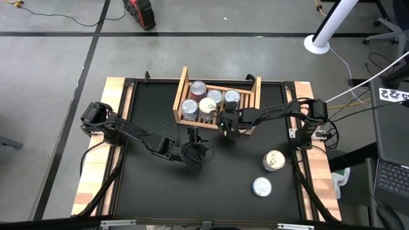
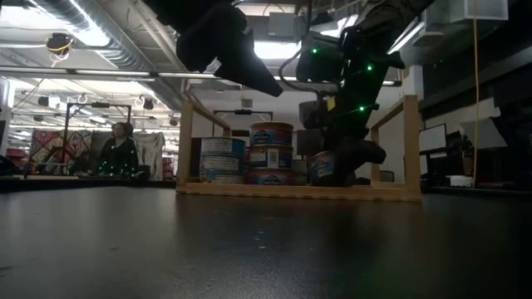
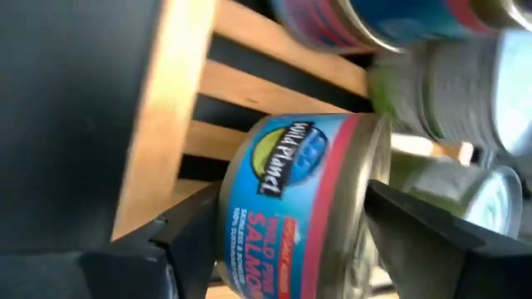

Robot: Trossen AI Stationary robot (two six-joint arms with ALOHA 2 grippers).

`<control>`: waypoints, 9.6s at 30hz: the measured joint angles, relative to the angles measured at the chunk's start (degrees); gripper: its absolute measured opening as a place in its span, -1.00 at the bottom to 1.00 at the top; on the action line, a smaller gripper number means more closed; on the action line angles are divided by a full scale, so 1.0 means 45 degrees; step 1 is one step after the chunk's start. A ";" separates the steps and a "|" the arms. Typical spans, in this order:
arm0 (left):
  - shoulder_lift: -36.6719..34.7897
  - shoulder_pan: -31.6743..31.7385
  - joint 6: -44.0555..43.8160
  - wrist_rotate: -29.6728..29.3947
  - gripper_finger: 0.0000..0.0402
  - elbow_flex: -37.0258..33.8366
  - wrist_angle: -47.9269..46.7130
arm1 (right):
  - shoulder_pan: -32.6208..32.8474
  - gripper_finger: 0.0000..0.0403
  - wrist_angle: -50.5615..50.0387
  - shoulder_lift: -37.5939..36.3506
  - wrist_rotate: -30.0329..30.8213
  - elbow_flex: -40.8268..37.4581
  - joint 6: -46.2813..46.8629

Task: Stack canned seafood by type on shelf
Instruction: Put the blue tuna can on the shelf, then stack the blue tuna can on top of the other blue tuna can on the shelf

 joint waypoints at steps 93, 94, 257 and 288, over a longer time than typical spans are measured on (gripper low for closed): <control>0.0801 0.0874 0.1790 0.3041 -0.25 -0.0005 0.4775 | 1.0071 0.40 -1.2405 -0.1525 -0.3205 0.4589 1.4623; 0.0801 0.0874 0.1795 0.3041 -0.25 -0.0005 0.4775 | 1.0324 0.40 -1.2397 -0.1525 -0.3409 0.4403 1.5027; 0.6081 0.2210 1.4851 0.4512 0.33 0.1738 0.8845 | 0.7661 -1.00 -0.6293 -0.1515 -0.0684 0.1472 1.0354; 0.6081 0.1904 1.5591 0.3050 0.33 0.1705 0.9649 | 0.7684 -1.00 -0.6219 -0.1515 -0.0752 0.1472 1.0340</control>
